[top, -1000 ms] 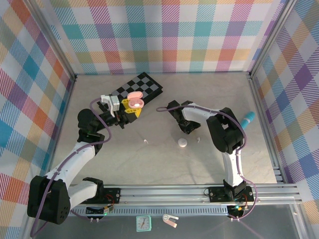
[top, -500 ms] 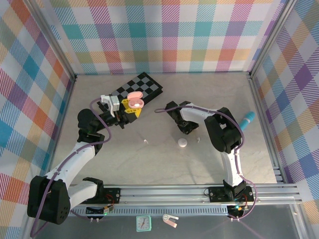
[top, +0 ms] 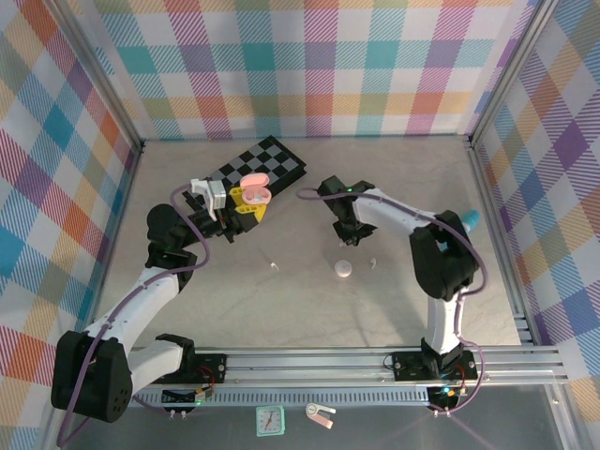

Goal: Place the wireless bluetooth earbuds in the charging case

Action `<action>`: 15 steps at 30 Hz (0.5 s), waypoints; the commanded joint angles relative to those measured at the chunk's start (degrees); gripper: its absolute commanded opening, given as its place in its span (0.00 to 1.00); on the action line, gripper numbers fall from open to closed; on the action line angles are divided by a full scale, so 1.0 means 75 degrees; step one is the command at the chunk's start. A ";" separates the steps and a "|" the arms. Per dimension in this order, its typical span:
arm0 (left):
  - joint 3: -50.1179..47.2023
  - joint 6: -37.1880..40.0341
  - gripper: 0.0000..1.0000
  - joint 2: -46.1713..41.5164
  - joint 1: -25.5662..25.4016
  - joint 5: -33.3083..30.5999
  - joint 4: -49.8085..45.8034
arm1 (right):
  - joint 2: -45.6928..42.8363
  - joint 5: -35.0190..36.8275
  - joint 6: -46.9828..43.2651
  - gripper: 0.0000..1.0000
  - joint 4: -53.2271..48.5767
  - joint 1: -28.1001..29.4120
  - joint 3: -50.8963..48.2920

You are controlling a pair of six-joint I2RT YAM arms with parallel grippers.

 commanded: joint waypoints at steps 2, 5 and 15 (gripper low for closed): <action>0.0049 0.0287 0.31 0.0033 0.0062 0.0097 -0.0088 | -0.0967 -0.1719 0.0479 0.20 -0.0122 -0.0326 -0.0162; 0.0090 0.0298 0.31 0.0167 -0.0049 0.0075 -0.0029 | -0.1431 -0.2753 0.0797 0.20 -0.0100 -0.0594 -0.0182; 0.0281 0.0661 0.31 0.0677 -0.0684 -0.0253 -0.0174 | -0.2597 -0.5653 0.1500 0.20 0.0506 -0.1374 -0.0562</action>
